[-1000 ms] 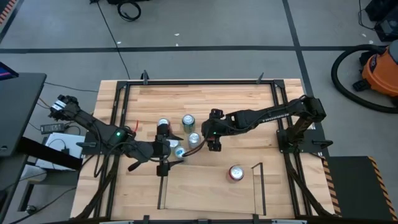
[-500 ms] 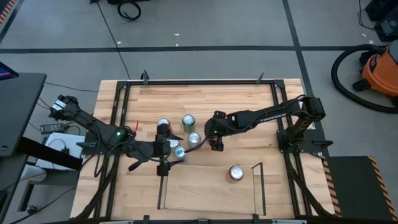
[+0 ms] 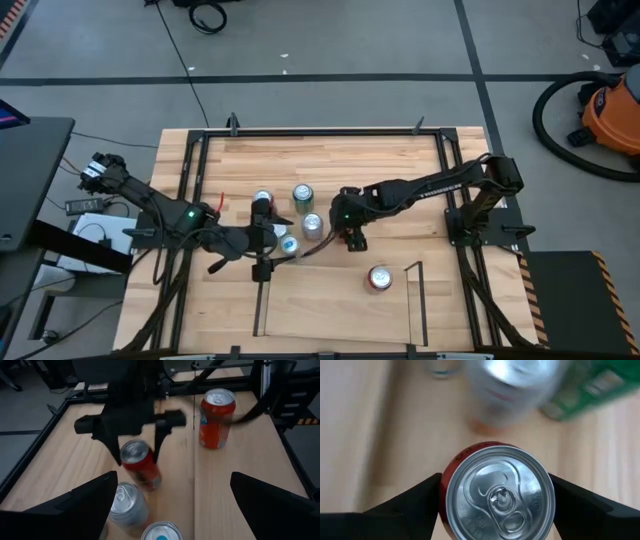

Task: Place canned beverage on shelf
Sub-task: Put the red soda can on the shelf

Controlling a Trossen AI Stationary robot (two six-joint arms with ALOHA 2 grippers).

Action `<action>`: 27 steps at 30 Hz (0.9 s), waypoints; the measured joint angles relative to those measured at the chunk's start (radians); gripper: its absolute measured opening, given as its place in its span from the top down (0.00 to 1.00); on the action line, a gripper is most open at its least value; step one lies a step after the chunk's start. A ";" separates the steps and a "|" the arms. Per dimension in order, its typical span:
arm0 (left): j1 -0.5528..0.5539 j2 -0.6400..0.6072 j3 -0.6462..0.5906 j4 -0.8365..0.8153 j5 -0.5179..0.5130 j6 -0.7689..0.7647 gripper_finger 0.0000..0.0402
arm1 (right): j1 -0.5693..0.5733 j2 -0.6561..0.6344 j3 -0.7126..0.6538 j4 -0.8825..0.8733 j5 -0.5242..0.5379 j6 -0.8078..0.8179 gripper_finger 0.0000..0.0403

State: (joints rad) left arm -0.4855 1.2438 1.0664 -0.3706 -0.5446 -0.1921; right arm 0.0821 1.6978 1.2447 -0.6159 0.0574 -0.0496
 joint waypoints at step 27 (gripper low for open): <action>0.000 0.000 0.000 -0.008 0.000 -0.029 0.00 | 0.299 0.001 0.180 -0.049 -0.115 -0.153 0.18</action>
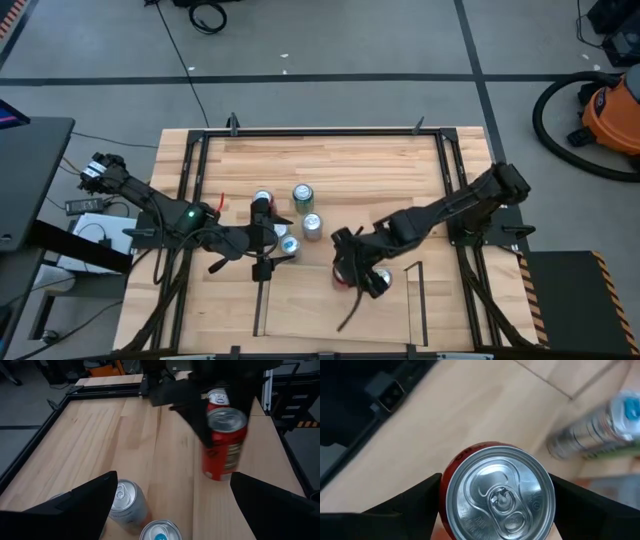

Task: Place canned beverage on shelf
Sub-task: Put the red soda can on the shelf

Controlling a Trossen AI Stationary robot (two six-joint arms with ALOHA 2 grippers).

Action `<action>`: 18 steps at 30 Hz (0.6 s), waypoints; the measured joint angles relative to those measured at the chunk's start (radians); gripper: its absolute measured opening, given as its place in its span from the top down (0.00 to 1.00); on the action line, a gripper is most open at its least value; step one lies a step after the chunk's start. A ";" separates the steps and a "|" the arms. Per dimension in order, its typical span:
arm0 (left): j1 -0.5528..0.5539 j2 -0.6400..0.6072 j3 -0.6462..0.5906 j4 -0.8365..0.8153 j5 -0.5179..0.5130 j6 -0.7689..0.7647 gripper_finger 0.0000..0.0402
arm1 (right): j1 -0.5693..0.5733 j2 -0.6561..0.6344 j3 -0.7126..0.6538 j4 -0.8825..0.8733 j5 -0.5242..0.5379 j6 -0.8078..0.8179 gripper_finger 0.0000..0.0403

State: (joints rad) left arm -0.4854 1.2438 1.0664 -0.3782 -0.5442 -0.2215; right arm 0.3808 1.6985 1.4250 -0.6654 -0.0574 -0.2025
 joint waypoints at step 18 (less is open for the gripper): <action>0.006 0.000 0.000 0.000 0.000 0.005 0.00 | 0.216 0.000 0.000 0.045 0.025 -0.060 0.18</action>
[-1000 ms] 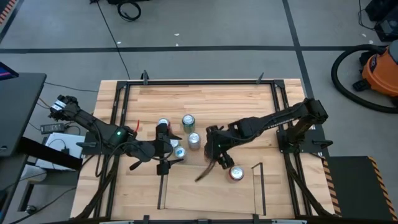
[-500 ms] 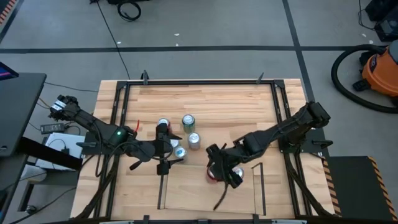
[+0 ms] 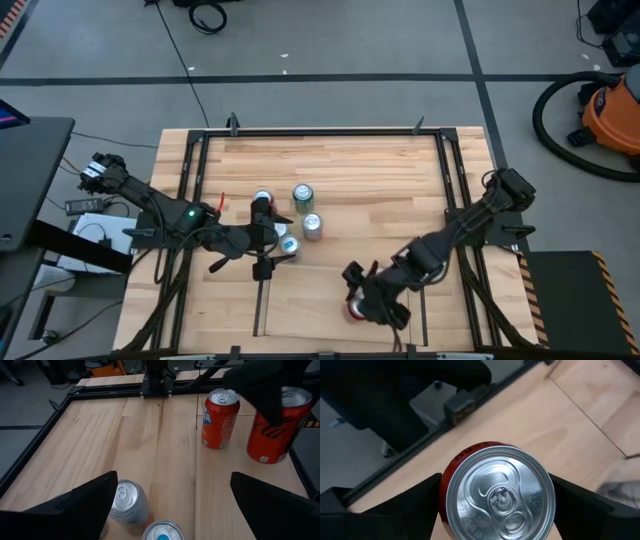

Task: Place canned beverage on shelf
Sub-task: Put the red soda can on the shelf

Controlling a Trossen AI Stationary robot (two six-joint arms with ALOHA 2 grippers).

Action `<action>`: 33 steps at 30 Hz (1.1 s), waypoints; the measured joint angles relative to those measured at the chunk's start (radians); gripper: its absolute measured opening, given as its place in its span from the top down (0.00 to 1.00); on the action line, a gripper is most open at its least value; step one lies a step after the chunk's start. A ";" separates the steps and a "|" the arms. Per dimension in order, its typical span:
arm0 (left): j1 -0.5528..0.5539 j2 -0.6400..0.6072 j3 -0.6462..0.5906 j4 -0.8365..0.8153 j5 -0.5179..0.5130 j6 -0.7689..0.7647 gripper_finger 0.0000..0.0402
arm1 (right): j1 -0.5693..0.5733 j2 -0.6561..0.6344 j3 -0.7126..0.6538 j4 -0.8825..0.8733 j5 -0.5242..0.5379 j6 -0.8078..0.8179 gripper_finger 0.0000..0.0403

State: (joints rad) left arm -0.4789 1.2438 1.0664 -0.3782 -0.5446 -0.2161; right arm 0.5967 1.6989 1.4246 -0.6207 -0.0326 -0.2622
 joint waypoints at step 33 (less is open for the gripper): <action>-0.042 0.000 0.000 0.320 0.065 -0.088 0.00 | 0.131 -0.002 -0.076 -0.080 -0.065 -0.347 0.18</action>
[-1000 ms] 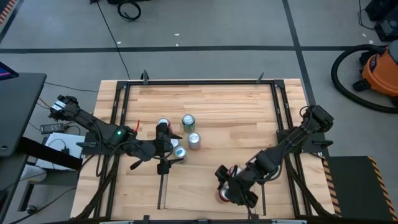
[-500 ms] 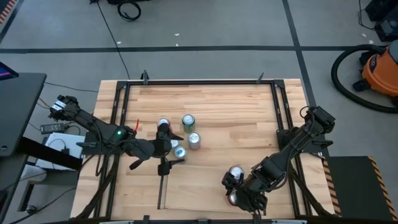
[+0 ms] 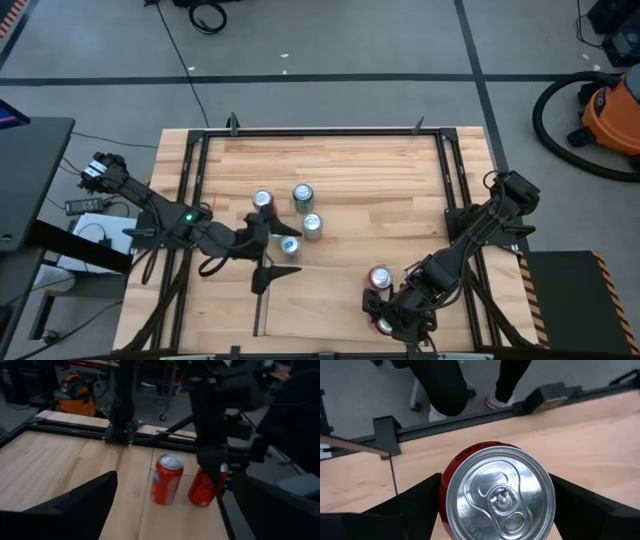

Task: Place canned beverage on shelf
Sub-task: Put the red soda can on the shelf

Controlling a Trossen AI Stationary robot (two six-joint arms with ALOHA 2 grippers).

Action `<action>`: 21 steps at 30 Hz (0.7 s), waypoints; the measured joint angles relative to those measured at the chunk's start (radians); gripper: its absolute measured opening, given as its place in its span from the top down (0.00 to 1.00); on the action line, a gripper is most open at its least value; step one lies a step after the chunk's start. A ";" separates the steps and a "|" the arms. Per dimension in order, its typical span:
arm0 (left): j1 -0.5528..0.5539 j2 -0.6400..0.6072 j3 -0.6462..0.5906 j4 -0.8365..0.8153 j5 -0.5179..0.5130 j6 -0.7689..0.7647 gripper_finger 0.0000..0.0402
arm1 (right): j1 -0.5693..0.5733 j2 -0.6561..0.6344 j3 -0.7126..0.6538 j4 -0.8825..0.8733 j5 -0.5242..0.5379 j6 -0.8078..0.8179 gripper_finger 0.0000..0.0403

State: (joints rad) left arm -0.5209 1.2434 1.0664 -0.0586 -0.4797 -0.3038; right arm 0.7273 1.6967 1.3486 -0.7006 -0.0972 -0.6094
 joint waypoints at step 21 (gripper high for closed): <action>-0.002 0.013 0.000 0.004 -0.104 -0.157 0.00 | -0.003 -0.001 -0.003 -0.004 0.023 0.016 0.05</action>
State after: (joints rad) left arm -0.5224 1.2564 1.0668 -0.0544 -0.5835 -0.4610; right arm 0.7246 1.6962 1.3453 -0.7047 -0.0744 -0.5931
